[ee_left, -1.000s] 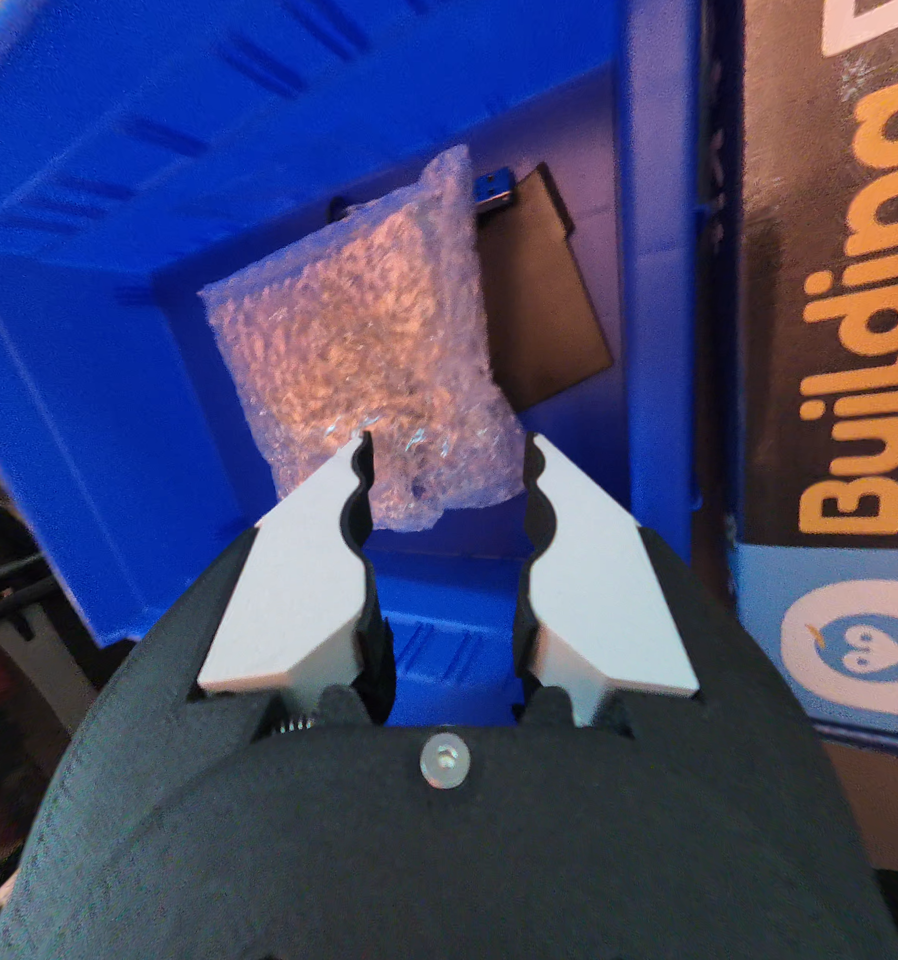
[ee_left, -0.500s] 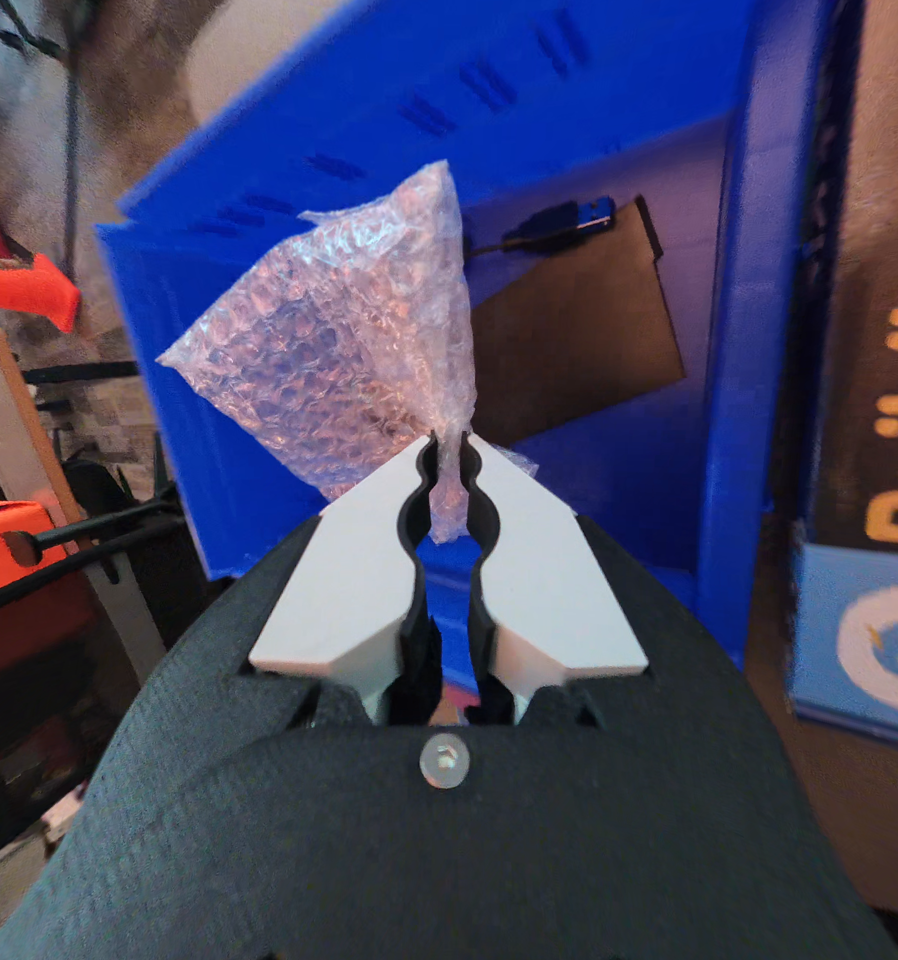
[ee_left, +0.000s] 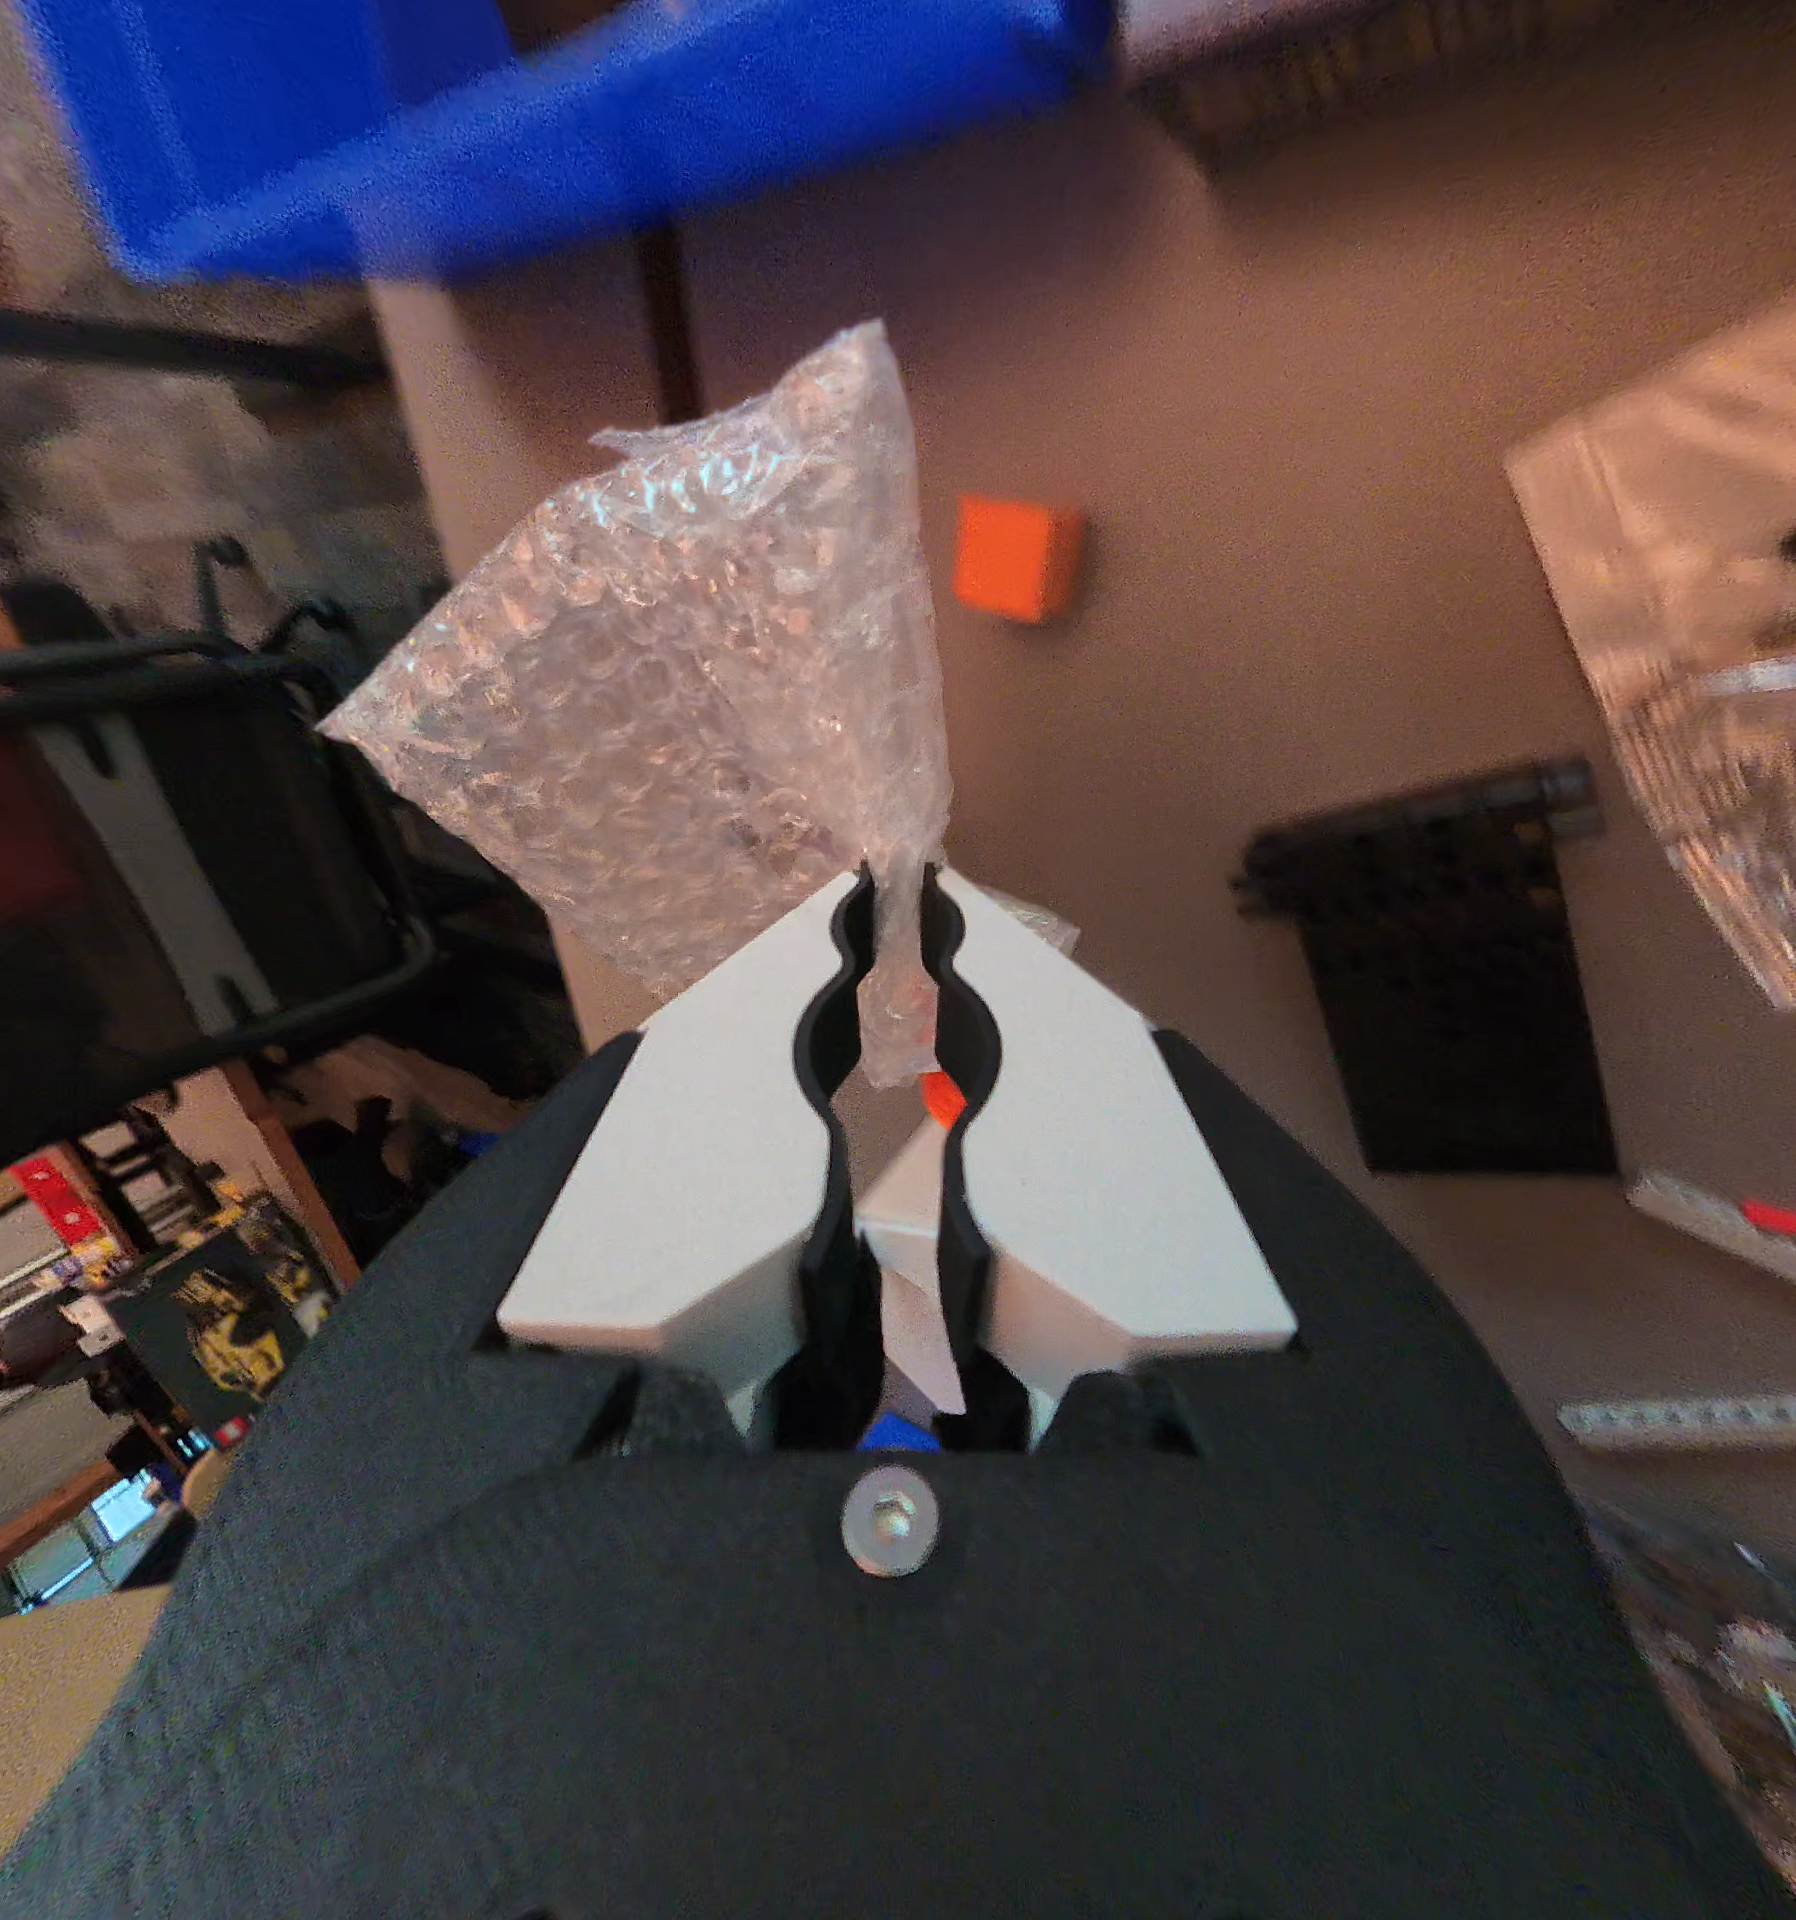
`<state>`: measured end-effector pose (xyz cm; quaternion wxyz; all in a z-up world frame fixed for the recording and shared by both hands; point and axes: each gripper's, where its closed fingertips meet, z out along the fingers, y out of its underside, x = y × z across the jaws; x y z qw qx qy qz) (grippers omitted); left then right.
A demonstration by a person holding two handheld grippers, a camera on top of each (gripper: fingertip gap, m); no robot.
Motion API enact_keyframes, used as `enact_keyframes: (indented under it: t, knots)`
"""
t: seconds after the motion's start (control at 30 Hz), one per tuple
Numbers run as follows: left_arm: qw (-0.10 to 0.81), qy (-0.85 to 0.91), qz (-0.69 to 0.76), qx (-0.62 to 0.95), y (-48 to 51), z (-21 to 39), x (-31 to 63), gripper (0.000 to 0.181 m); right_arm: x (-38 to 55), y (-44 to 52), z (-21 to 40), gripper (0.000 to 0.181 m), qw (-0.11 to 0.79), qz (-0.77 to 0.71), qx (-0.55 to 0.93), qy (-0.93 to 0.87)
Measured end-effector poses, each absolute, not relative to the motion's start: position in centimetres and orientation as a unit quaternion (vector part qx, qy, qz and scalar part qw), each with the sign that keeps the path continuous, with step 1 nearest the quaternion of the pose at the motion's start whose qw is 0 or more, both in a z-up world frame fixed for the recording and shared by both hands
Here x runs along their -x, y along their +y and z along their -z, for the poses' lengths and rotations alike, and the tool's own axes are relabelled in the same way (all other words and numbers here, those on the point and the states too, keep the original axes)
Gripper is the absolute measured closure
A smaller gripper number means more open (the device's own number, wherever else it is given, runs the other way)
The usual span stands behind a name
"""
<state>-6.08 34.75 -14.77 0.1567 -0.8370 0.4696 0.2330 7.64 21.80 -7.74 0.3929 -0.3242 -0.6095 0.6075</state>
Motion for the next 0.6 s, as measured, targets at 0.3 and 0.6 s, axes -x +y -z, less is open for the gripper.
enact_keyframes:
  t: [0.3,0.6]
  knots:
    - [0.025,0.458,-0.208,0.864,28.8,25.9,11.0,0.173,-7.8,22.9,8.0,0.181,0.397,-0.605,0.335,-0.604]
    - [0.051,0.475,-0.127,0.869,27.2,25.8,7.5,0.162,-8.1,23.5,7.6,0.181,0.398,-0.613,0.335,-0.595]
